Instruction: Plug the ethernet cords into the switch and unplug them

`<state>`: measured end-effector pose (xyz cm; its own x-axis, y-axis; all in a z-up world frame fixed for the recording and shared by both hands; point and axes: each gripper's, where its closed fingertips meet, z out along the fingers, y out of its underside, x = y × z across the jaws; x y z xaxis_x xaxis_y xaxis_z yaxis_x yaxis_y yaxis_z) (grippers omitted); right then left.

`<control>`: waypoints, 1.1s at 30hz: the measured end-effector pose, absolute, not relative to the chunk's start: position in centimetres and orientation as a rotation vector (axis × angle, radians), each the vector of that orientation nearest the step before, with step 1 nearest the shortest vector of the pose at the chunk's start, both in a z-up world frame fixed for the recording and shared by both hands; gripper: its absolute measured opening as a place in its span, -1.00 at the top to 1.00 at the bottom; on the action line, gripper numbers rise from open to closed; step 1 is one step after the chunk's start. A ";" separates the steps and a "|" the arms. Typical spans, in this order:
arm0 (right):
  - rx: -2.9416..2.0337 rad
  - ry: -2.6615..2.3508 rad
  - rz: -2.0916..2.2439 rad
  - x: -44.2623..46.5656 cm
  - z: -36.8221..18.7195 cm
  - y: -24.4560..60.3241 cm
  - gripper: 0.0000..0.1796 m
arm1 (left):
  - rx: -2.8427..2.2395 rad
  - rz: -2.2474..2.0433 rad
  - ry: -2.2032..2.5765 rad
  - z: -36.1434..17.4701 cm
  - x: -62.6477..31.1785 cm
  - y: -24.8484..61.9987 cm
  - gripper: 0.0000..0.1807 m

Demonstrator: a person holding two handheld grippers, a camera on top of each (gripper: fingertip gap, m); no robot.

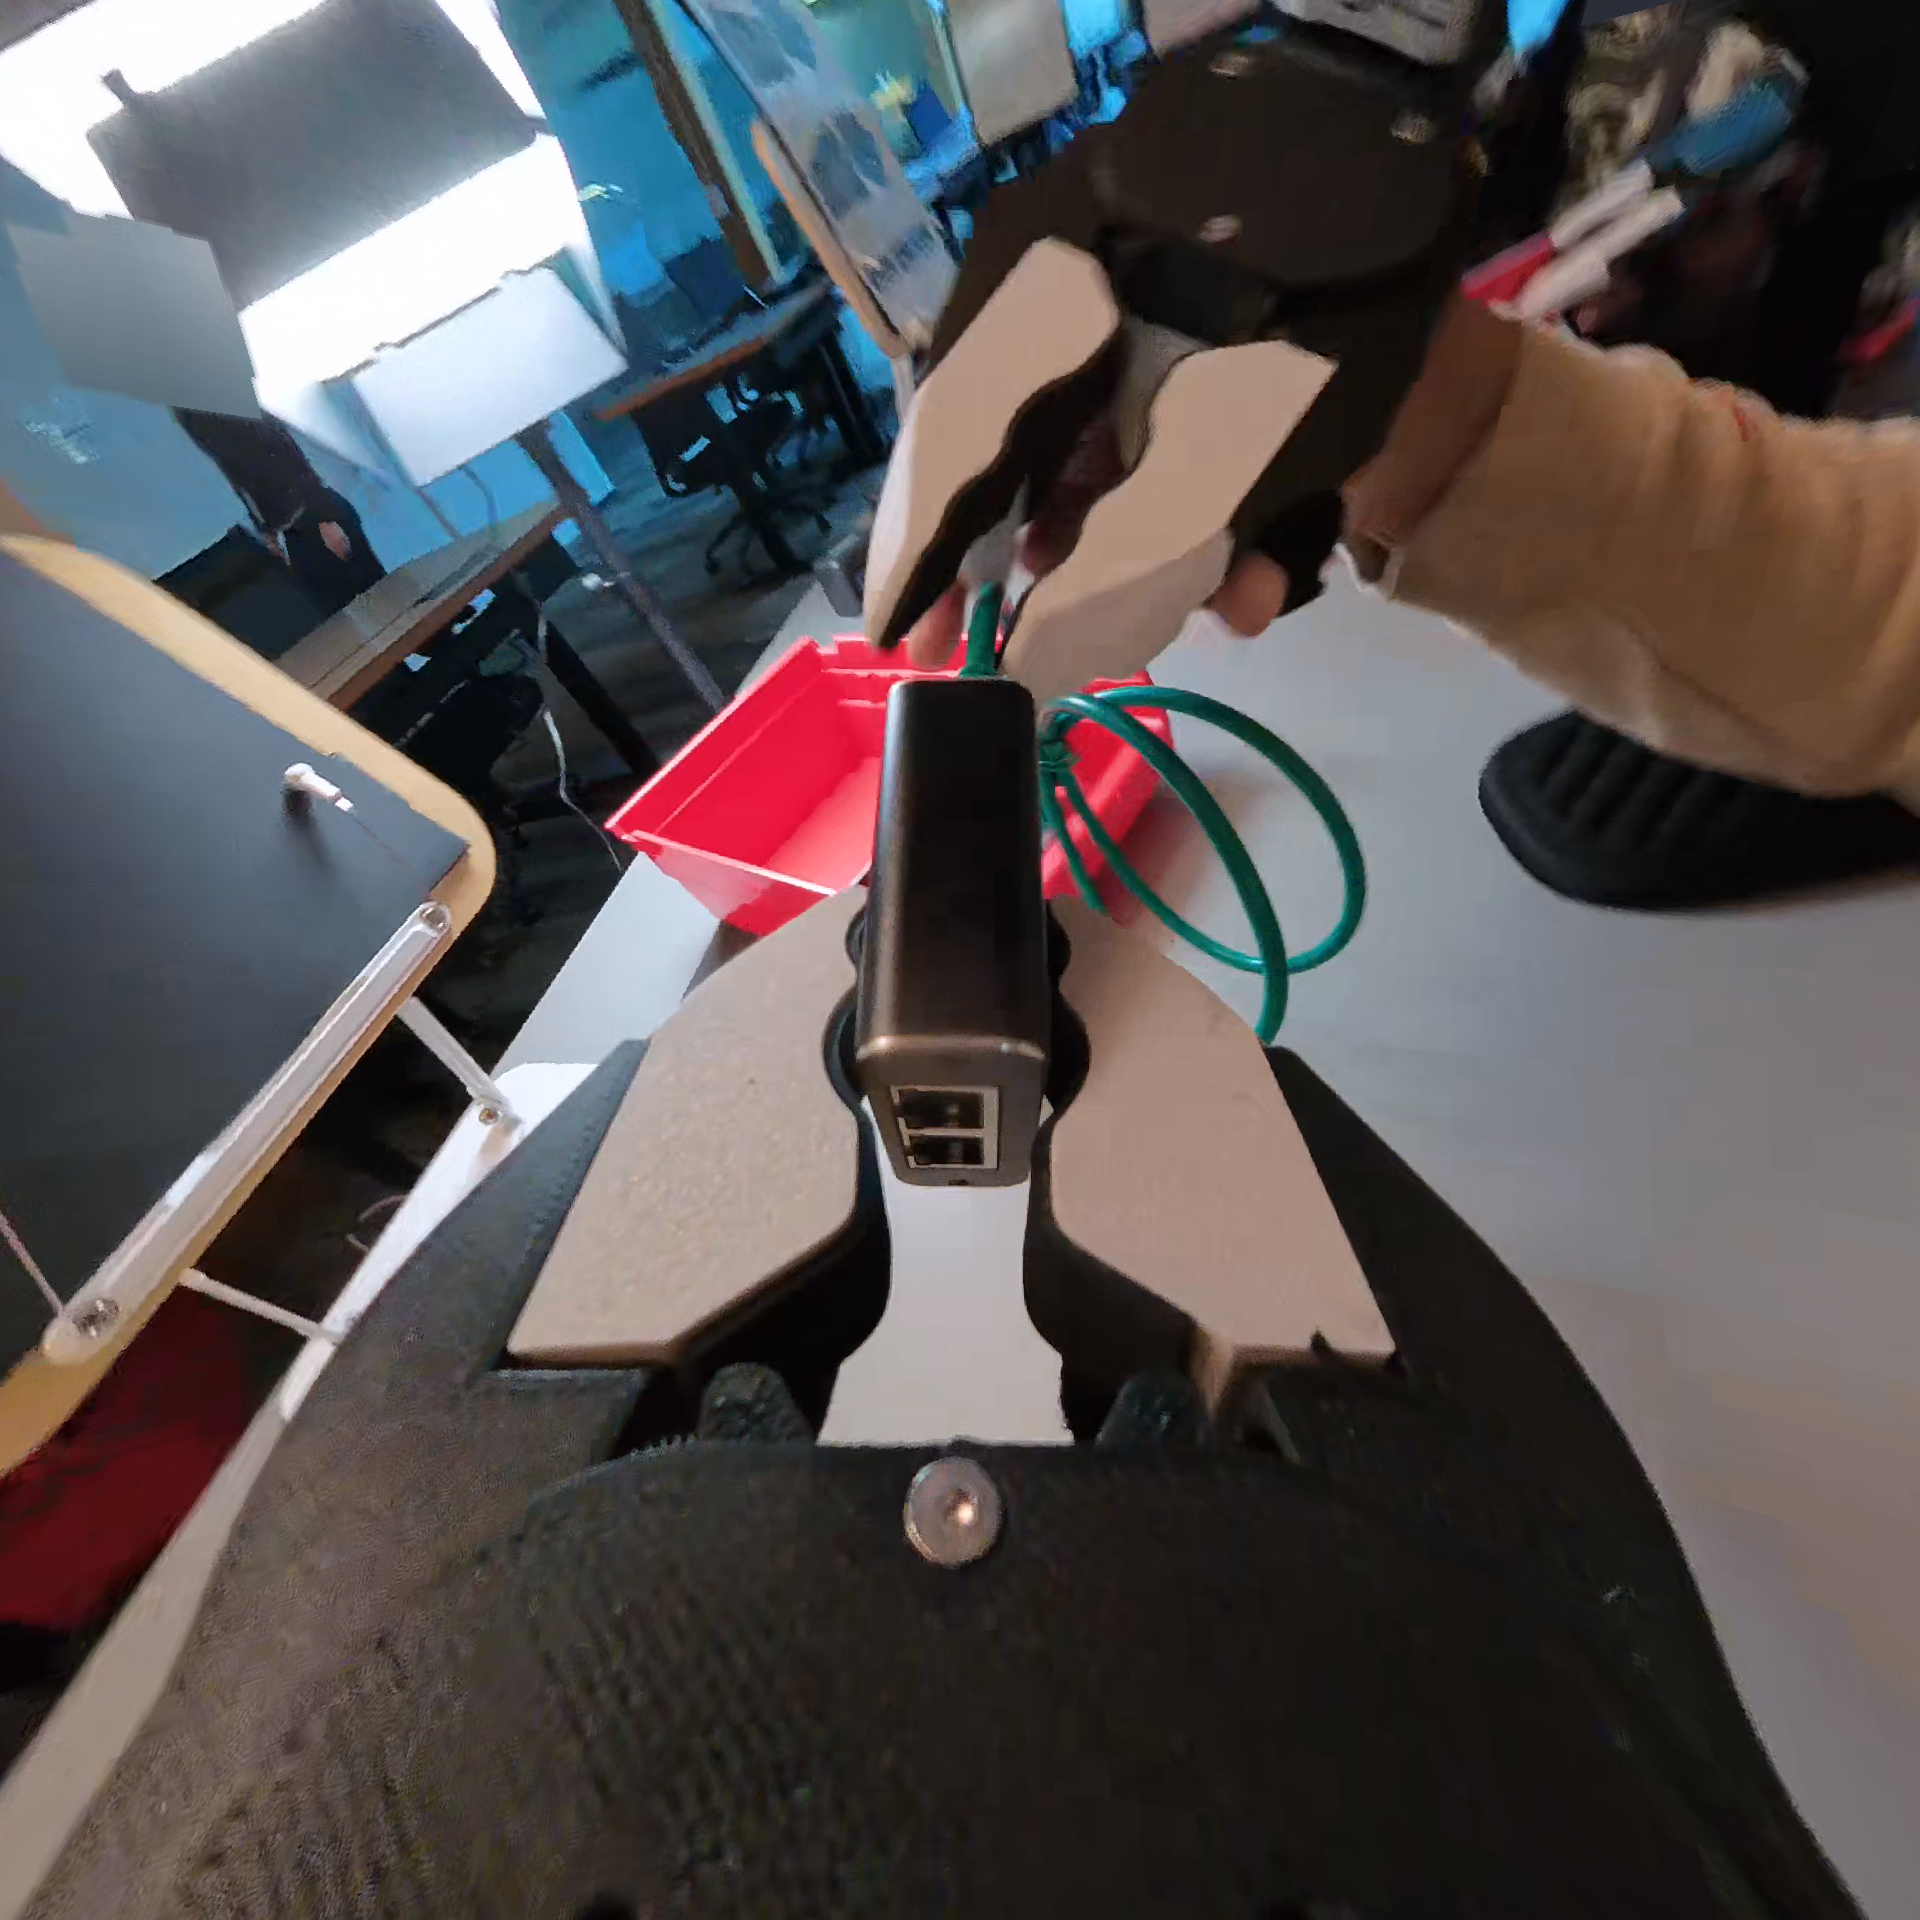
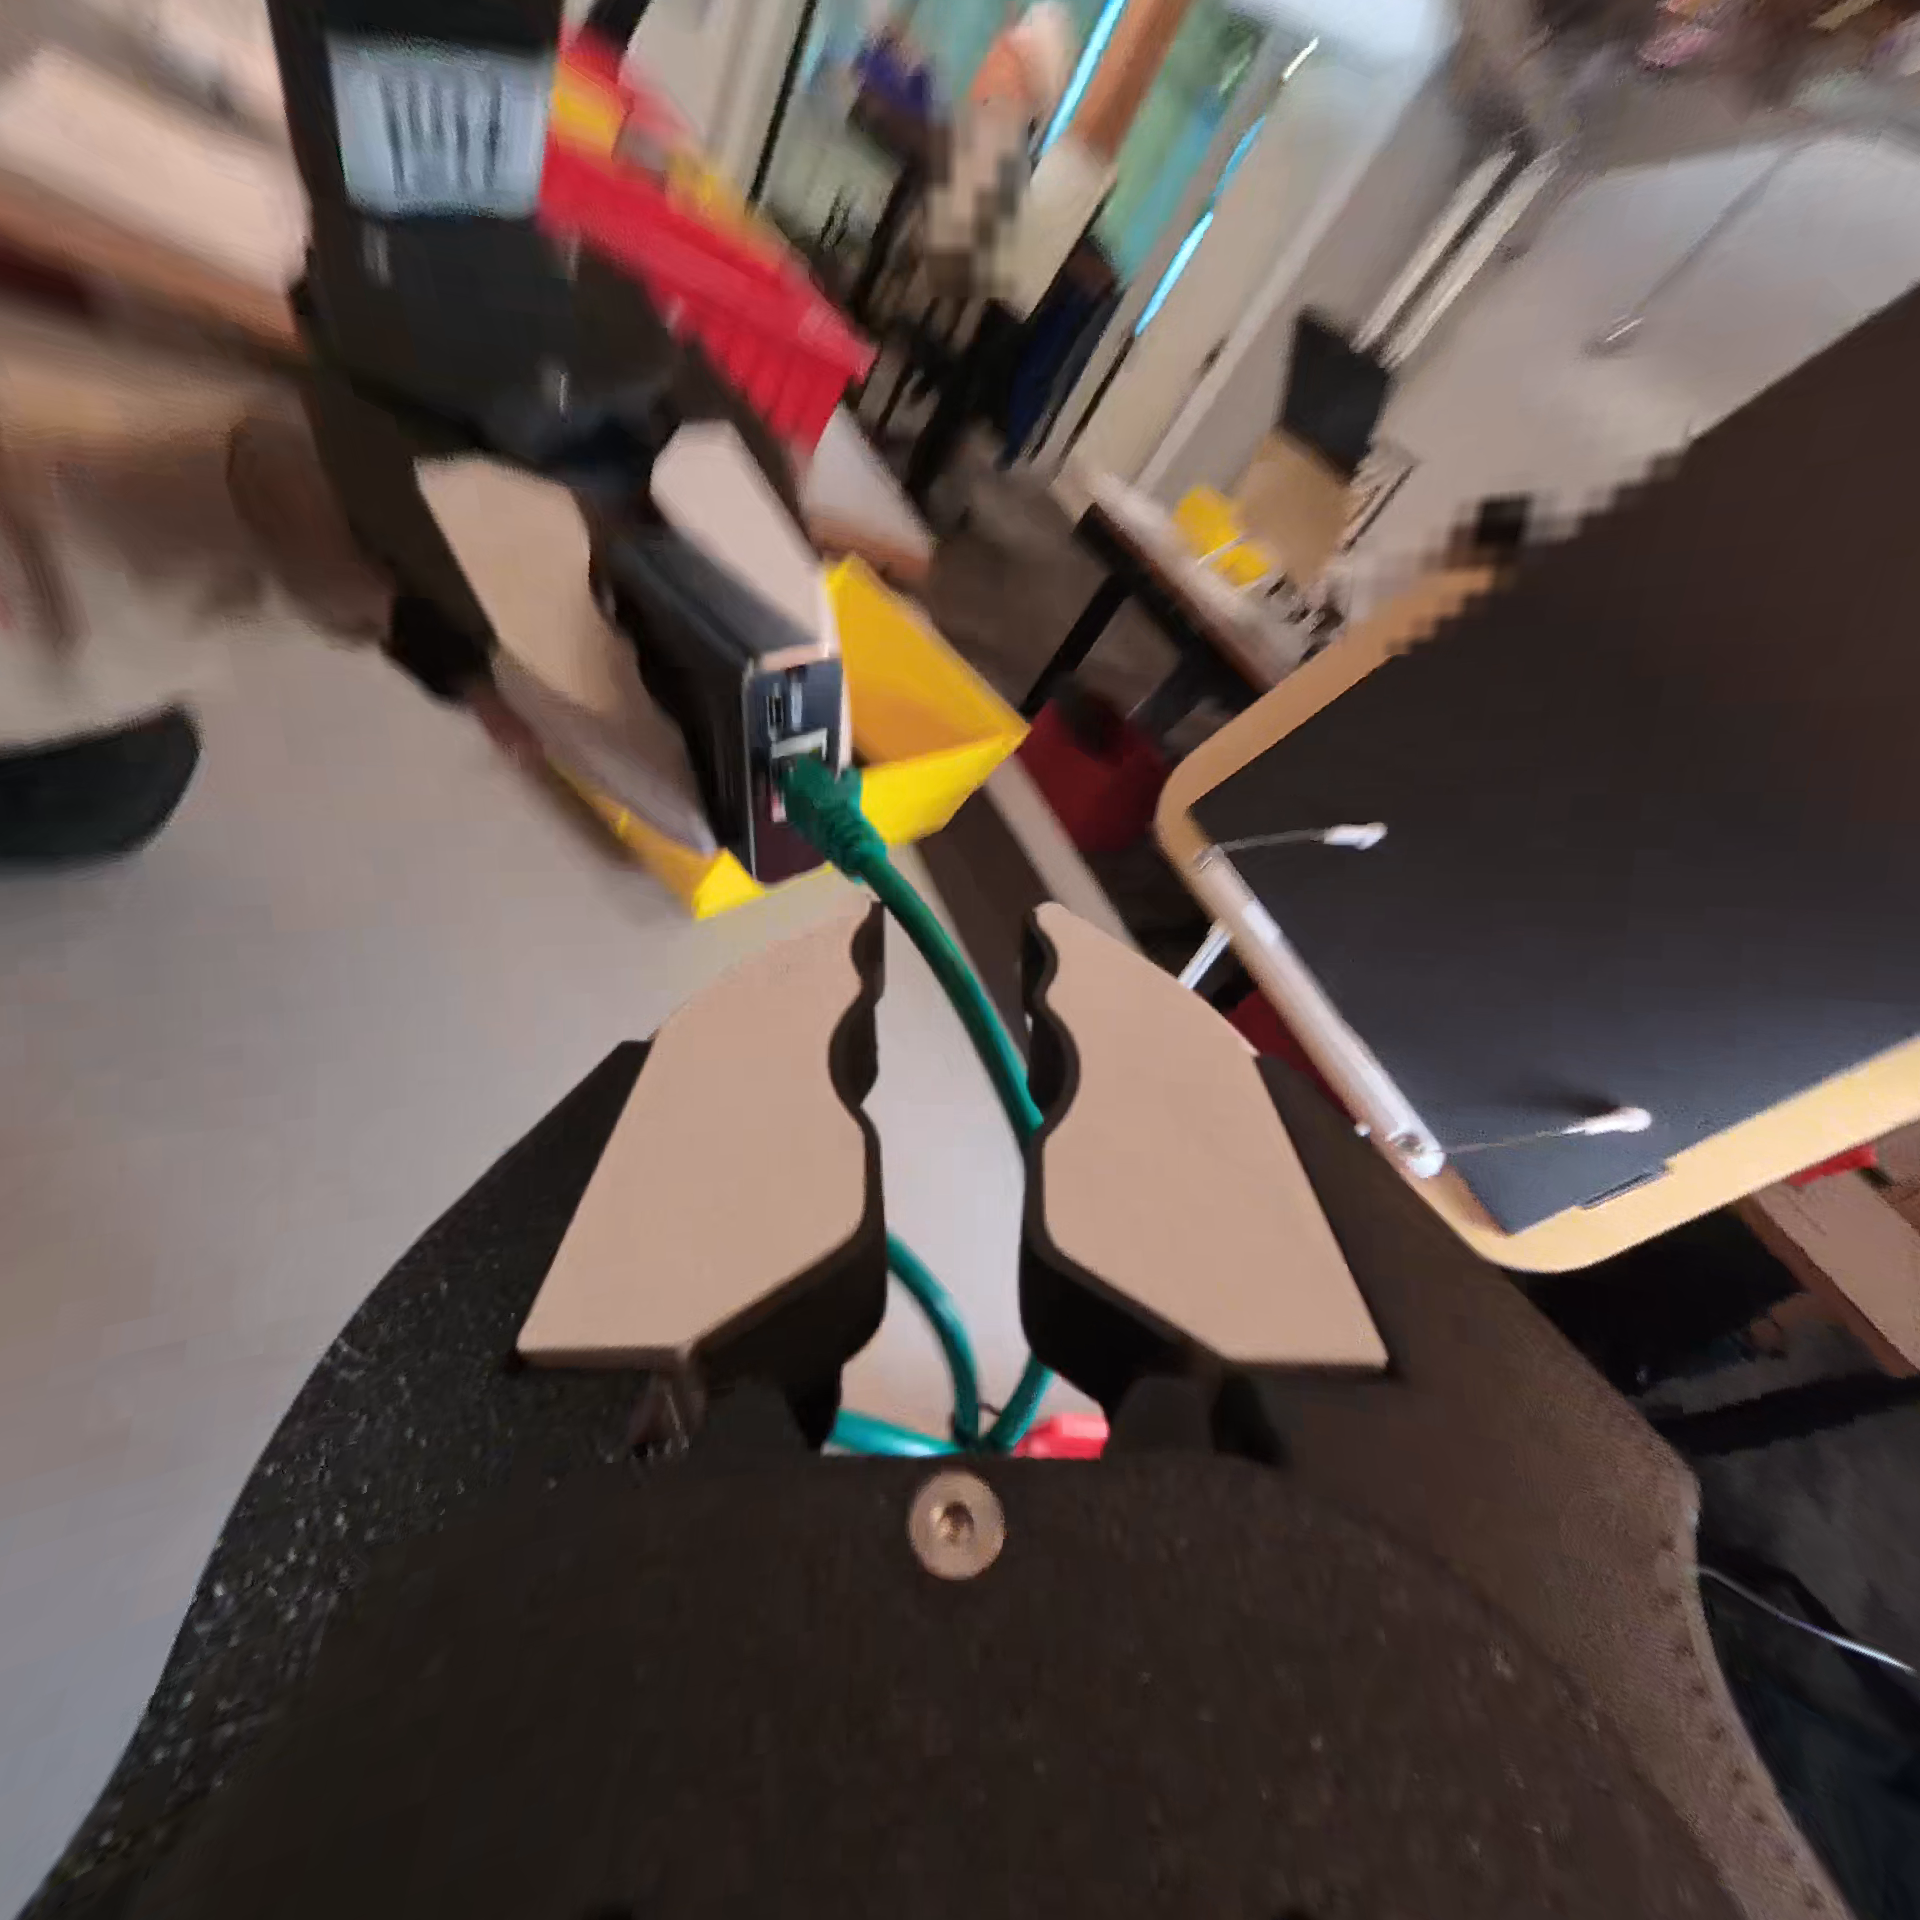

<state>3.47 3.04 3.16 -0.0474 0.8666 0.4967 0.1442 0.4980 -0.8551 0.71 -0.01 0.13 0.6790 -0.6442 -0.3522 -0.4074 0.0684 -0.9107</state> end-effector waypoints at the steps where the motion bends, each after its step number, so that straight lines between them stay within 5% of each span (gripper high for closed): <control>1: -0.890 -1.437 0.802 3.7 4.8 2.8 0.72 | -1.554 -0.259 0.834 0.5 -0.1 0.3 0.70; 6: -0.812 -1.319 1.097 3.5 8.1 -2.3 0.75 | -1.549 -0.536 0.552 0.9 -3.6 2.0 0.71; 12: -0.991 -1.652 1.468 -3.0 -1.5 -11.2 0.73 | -1.526 -0.758 0.279 0.4 -5.7 3.6 0.71; 17: -1.175 -1.575 1.466 -7.2 -8.8 -9.3 0.52 | -1.513 -0.830 0.222 0.7 -6.1 3.6 0.71; 24: -1.160 -1.059 1.804 -4.3 -1.9 -0.8 0.42 | -1.462 -0.886 0.337 1.7 -3.9 2.5 0.71; 33: -1.043 -1.167 1.802 -2.0 -0.2 -0.1 0.73 | -1.524 -0.997 0.534 0.6 0.0 1.1 0.71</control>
